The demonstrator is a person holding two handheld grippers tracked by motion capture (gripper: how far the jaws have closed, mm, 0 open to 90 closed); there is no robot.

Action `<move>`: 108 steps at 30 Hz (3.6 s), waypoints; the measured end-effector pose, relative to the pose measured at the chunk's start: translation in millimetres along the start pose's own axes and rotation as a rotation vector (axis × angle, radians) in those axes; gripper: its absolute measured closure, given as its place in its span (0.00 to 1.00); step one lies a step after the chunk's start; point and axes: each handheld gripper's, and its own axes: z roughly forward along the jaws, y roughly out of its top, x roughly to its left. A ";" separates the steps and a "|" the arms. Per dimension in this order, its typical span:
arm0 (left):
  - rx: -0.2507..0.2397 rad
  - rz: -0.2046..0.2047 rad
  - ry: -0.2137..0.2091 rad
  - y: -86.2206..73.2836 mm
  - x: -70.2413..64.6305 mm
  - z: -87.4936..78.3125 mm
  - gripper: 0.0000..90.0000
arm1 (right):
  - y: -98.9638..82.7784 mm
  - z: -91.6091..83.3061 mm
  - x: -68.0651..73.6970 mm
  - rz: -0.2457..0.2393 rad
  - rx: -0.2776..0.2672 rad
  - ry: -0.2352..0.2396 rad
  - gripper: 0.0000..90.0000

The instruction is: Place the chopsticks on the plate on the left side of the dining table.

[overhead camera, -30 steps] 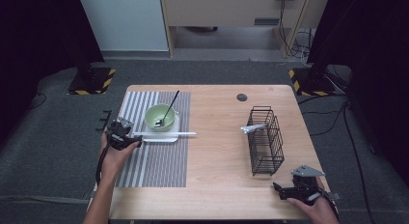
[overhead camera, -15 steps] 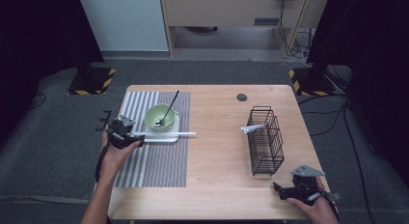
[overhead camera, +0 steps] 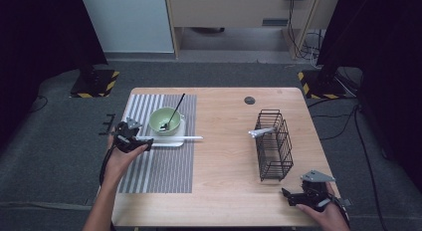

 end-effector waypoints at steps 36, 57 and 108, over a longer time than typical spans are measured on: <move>-0.117 0.020 -0.080 24.3 -5.2 -37.6 0.05 | 0.0 0.0 0.1 0.001 0.000 -0.002 0.00; -0.146 0.078 -0.139 42.8 -27.4 -47.6 0.04 | 0.0 0.1 0.2 0.002 0.000 -0.002 0.00; -0.132 0.186 -0.229 88.8 -91.0 -18.1 0.04 | 0.0 0.0 0.4 0.003 0.000 -0.004 0.00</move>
